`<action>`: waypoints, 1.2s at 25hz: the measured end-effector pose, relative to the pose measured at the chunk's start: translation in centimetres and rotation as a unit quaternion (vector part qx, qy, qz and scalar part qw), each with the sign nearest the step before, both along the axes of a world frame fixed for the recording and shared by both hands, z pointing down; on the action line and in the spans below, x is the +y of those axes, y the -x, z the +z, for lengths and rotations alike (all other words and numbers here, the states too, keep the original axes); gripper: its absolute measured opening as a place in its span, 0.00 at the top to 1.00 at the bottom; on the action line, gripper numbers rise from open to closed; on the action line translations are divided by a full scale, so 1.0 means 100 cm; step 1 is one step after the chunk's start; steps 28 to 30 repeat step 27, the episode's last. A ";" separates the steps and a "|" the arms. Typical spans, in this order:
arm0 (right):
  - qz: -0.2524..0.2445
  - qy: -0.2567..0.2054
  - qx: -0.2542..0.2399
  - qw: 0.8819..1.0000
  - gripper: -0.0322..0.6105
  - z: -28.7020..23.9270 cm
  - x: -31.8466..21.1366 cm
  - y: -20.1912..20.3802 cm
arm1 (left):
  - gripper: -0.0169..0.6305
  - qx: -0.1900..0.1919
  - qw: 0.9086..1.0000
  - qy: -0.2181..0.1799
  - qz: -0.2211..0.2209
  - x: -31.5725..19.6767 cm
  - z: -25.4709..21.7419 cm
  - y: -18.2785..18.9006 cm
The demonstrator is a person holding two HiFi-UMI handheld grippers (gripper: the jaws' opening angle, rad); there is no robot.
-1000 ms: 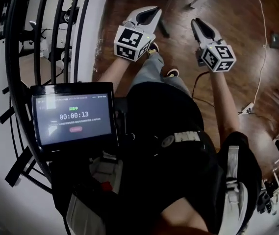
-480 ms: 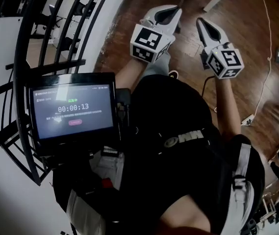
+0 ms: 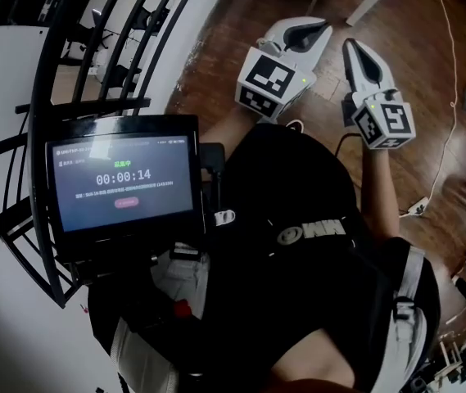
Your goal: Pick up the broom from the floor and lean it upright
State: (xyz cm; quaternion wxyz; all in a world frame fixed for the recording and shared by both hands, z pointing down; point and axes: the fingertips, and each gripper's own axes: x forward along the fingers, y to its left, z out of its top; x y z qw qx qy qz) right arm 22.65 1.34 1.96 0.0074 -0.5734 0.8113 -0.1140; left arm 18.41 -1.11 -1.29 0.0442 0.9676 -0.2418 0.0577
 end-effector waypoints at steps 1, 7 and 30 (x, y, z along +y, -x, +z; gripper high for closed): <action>-0.001 -0.006 0.004 1.000 0.95 -0.006 -0.006 -0.004 | 0.95 0.001 1.000 -0.004 -0.006 -0.006 -0.005 -0.002; -0.004 -0.022 0.000 1.000 0.95 -0.010 -0.026 0.001 | 0.95 0.000 1.000 -0.010 -0.022 -0.022 -0.005 0.009; -0.022 -0.020 -0.006 1.000 0.95 0.005 -0.039 0.019 | 0.95 -0.004 0.999 -0.002 -0.037 -0.030 0.017 0.022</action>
